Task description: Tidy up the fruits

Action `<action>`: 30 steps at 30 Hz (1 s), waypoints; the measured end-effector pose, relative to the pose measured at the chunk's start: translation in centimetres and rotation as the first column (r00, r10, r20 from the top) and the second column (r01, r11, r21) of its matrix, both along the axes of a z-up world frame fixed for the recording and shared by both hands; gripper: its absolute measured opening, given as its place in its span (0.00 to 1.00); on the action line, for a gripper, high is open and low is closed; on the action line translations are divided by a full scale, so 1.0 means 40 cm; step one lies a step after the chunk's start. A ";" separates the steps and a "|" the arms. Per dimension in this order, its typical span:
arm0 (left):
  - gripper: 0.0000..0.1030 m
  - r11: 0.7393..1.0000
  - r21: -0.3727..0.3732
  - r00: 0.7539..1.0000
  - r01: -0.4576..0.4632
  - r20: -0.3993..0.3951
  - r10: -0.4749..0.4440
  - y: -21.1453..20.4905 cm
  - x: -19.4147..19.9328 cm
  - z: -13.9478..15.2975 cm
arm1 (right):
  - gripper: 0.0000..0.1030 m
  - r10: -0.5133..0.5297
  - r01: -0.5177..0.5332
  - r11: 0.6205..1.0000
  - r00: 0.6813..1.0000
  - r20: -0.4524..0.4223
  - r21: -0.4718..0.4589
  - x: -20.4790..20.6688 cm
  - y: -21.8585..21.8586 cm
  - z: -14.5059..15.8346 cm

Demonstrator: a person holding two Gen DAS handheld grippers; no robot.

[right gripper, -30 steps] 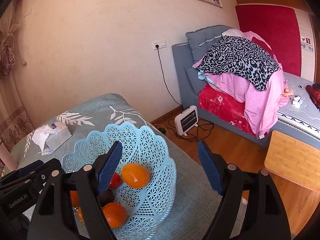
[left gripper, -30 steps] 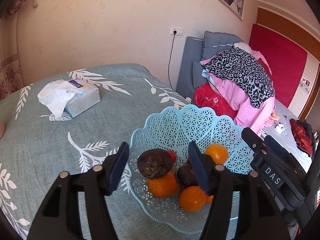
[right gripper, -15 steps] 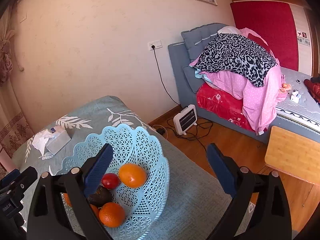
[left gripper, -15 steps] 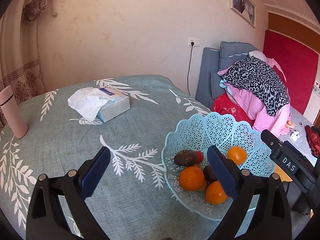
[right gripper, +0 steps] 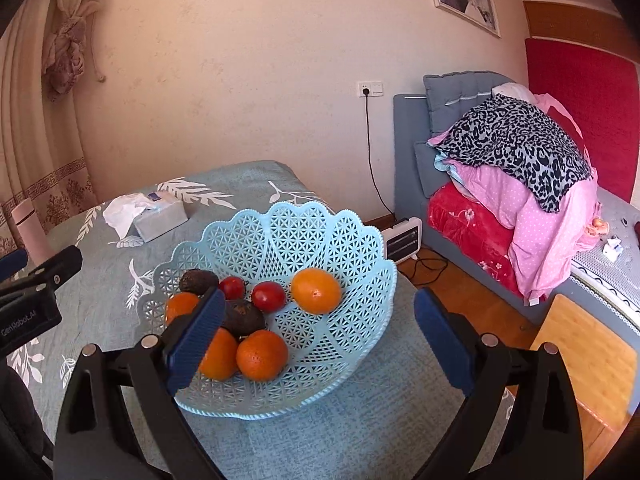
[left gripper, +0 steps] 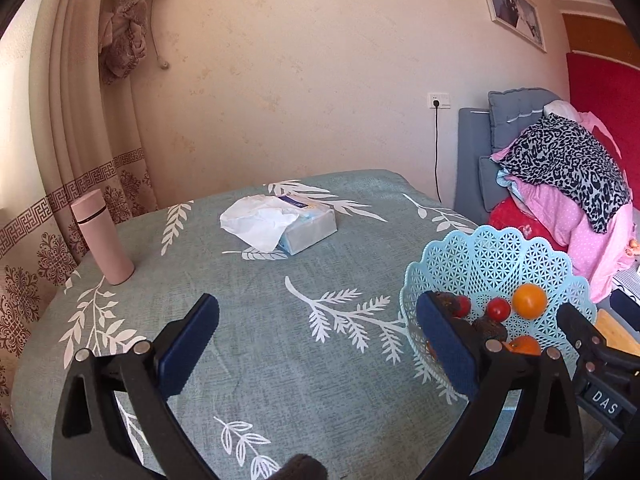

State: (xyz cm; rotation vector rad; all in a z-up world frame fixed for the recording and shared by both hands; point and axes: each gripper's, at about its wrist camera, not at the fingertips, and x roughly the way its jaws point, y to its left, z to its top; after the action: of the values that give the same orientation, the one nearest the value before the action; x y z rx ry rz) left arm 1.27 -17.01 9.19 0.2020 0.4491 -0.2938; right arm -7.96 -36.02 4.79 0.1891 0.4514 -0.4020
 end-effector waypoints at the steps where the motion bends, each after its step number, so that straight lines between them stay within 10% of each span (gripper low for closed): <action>1: 0.95 1.000 0.002 1.000 -0.001 0.009 0.001 0.004 -0.006 0.001 | 0.96 0.009 -0.009 1.000 1.000 -0.002 -0.019 -0.001 0.014 0.000; 30: 0.95 0.997 0.080 0.999 -0.008 0.041 0.005 0.019 -0.069 -0.047 | 0.97 0.027 -0.028 0.997 1.000 -0.011 -0.077 -0.015 0.062 -0.012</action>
State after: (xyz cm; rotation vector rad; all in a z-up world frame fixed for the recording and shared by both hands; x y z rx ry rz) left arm -1.49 -16.25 7.31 0.2838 0.4215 -0.2648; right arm -8.54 -33.52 4.32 0.1064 0.4471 -0.3926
